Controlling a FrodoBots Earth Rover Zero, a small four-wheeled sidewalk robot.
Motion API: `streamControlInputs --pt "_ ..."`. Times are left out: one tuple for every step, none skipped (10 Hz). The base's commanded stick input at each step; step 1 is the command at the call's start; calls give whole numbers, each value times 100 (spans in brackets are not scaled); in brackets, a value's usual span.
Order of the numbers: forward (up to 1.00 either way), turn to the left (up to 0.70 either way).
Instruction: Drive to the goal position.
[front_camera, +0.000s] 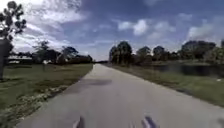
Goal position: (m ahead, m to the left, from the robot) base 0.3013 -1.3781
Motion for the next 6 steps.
streamControlInputs --pt "69 3" --pt "69 3" --pt "69 3" --pt "69 3" --pt "69 3" --pt "69 3"
